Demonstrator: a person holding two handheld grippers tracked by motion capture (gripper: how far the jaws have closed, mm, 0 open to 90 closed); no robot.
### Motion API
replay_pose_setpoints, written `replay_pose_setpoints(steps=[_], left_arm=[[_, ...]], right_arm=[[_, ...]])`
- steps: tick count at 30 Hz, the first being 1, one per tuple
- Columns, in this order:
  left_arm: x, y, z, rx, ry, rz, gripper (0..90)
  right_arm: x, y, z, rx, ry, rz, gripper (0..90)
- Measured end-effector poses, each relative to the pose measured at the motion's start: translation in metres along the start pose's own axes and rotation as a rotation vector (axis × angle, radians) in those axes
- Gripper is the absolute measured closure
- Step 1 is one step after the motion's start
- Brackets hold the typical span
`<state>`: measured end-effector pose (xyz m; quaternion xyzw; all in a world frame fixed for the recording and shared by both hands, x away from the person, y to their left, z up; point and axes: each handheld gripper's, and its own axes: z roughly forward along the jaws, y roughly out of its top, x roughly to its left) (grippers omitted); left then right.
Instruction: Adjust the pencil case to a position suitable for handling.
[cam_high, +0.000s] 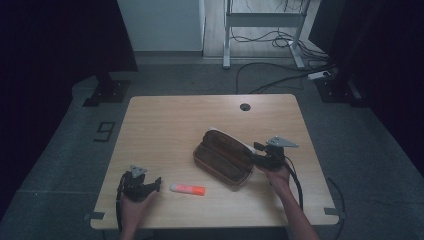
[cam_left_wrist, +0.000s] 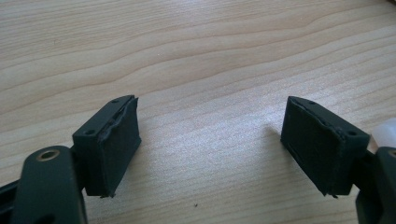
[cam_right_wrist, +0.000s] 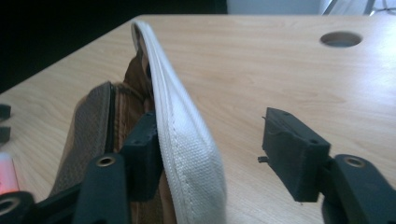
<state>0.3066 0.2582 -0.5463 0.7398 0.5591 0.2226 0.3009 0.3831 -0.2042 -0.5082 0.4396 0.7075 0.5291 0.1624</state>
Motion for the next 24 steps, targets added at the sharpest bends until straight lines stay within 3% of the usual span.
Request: replay_pose_setpoints(steps=[5,10,16,24], left_arm=[[0.0,0.0,0.0,0.0,0.0,0.0,19.4],[0.0,0.0,0.0,0.0,0.0,0.0,19.4],[0.0,0.0,0.0,0.0,0.0,0.0,19.4],[0.0,0.0,0.0,0.0,0.0,0.0,19.4]], right_arm=[[0.003,0.007,-0.018,-0.066,-0.028,-0.01,35.5],[0.018,0.015,-0.033,-0.109,-0.035,-0.066,34.8],[0.037,0.02,-0.037,-0.102,0.037,-0.109,35.0],[0.065,0.013,-0.022,-0.039,0.121,-0.154,35.6]])
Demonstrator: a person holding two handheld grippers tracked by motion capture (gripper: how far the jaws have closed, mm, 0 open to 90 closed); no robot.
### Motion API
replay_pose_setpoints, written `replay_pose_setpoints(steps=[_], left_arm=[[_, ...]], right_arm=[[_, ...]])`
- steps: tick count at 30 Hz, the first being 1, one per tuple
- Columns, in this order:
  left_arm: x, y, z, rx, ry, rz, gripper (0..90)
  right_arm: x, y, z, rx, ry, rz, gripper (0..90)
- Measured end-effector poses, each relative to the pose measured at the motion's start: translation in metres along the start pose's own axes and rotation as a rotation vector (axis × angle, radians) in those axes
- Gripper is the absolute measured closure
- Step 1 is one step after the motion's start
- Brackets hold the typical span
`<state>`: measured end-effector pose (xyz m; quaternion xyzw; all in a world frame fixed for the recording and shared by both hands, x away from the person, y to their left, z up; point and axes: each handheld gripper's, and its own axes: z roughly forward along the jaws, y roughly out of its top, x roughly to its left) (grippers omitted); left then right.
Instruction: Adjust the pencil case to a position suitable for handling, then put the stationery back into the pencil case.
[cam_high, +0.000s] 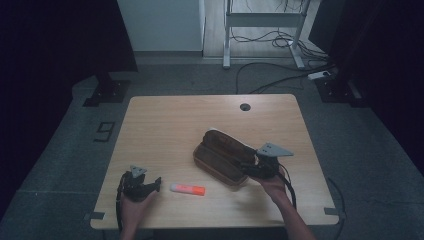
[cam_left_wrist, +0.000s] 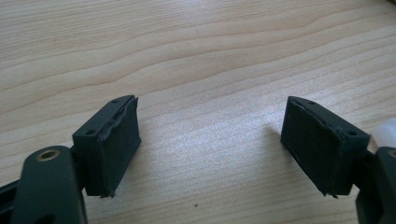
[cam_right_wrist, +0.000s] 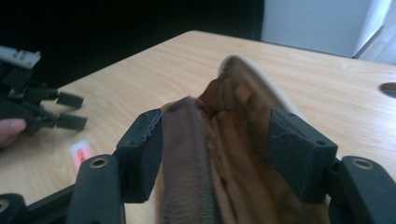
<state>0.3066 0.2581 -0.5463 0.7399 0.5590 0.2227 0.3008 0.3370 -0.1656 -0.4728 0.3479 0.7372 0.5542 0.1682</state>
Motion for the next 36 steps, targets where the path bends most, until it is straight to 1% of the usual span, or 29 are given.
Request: replay_pose_setpoints(steps=[4,11,15,21,28,30,32,36], left_arm=[[0.0,0.0,0.0,0.0,0.0,0.0,19.4],[0.0,0.0,0.0,0.0,0.0,0.0,19.4],[0.0,0.0,0.0,0.0,0.001,0.0,19.4],[0.0,0.0,0.0,-0.001,0.0,-0.001,19.4],[0.0,0.0,0.0,-0.001,0.0,-0.001,19.5],[0.0,0.0,0.0,-0.003,0.0,-0.003,19.5],[0.0,0.0,0.0,0.0,0.0,0.001,19.5],[0.0,0.0,0.0,0.001,0.0,0.001,19.5]], right_arm=[[0.009,-0.002,0.006,0.019,0.016,-0.015,37.5],[0.026,-0.003,0.018,0.052,0.065,-0.033,37.7],[0.033,-0.002,0.022,0.059,0.09,-0.038,40.0],[0.047,-0.002,0.03,0.073,0.131,-0.056,42.7],[0.063,-0.004,0.048,0.107,0.173,-0.077,43.3],[0.068,-0.004,0.054,0.124,0.184,-0.093,43.3],[0.073,-0.005,0.06,0.125,0.197,-0.091,43.6],[0.082,-0.006,0.072,0.144,0.222,-0.096,44.6]])
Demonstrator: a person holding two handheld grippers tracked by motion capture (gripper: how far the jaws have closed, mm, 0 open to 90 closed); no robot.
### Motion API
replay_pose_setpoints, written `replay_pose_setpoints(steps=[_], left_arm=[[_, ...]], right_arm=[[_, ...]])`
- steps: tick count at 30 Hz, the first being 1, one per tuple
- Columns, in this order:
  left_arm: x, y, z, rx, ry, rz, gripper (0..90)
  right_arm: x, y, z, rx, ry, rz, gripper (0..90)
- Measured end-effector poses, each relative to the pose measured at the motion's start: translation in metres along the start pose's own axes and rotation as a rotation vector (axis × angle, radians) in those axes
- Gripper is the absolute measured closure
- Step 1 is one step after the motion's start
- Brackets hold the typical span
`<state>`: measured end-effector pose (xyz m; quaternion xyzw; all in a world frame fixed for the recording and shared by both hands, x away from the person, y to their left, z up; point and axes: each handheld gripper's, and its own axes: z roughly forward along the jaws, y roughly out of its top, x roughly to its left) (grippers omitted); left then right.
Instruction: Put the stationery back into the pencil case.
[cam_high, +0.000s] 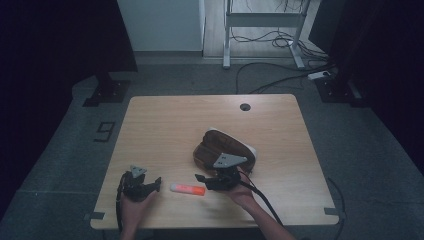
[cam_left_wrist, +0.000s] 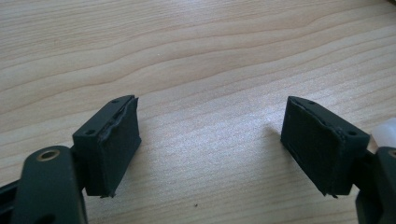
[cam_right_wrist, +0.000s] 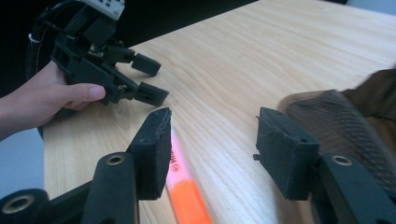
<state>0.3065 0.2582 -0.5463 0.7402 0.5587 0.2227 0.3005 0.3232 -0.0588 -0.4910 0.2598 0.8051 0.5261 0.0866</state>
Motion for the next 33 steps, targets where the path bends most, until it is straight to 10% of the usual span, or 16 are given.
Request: replay_pose_setpoints(steps=[33], left_arm=[[0.0,0.0,0.0,-0.001,0.0,-0.001,19.4]], right_arm=[[0.021,-0.034,0.056,0.215,0.024,-0.038,52.1]])
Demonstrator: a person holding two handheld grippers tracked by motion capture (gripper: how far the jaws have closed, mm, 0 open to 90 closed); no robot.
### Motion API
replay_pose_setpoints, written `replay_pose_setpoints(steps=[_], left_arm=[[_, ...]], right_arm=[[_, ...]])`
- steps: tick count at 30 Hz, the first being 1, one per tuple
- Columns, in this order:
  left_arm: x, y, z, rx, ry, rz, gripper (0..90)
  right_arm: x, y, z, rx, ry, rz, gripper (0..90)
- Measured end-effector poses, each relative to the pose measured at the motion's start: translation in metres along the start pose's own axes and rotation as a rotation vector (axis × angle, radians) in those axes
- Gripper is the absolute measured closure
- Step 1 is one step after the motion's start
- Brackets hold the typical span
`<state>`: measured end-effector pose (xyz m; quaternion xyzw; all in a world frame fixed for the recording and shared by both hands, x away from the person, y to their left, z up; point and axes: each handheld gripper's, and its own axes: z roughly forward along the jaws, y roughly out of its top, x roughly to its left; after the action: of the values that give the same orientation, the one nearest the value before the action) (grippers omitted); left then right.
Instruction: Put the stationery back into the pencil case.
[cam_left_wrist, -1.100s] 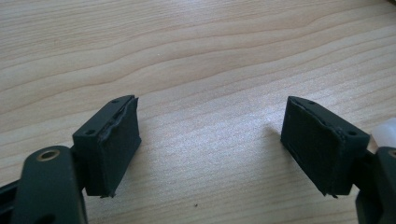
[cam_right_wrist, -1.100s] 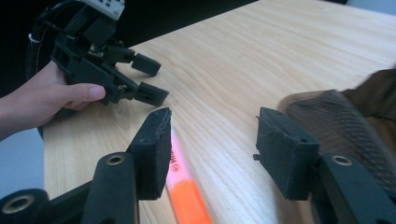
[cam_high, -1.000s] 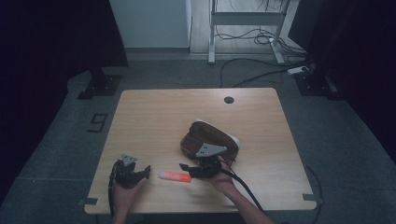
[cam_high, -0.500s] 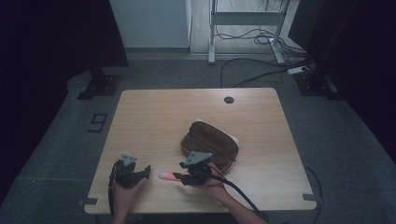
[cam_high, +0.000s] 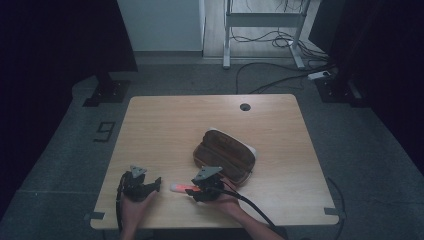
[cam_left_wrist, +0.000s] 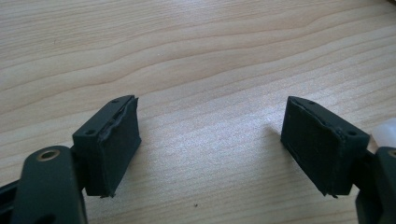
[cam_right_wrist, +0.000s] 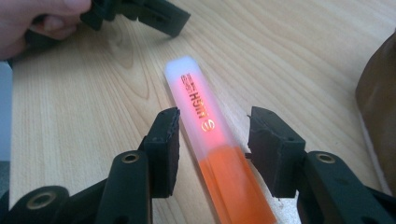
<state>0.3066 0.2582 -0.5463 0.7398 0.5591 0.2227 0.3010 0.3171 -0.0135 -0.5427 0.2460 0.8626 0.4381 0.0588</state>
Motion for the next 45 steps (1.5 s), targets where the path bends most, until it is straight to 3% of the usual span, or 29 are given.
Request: replay_pose_setpoints(steps=[12,32,39,45], left_arm=[[0.0,0.0,0.0,0.0,0.0,0.0,19.4],[0.0,0.0,0.0,0.0,0.0,0.0,19.4],[0.0,0.0,0.0,0.0,0.0,0.0,19.4],[0.0,0.0,0.0,0.0,0.0,0.0,19.4]], right_arm=[[0.0,-0.004,0.006,0.038,-0.007,-0.019,53.3],[0.003,-0.006,0.006,0.028,-0.053,-0.082,65.5],[0.002,-0.005,0.005,0.028,-0.049,-0.078,65.7],[0.001,0.001,-0.006,-0.01,-0.037,-0.07,65.7]])
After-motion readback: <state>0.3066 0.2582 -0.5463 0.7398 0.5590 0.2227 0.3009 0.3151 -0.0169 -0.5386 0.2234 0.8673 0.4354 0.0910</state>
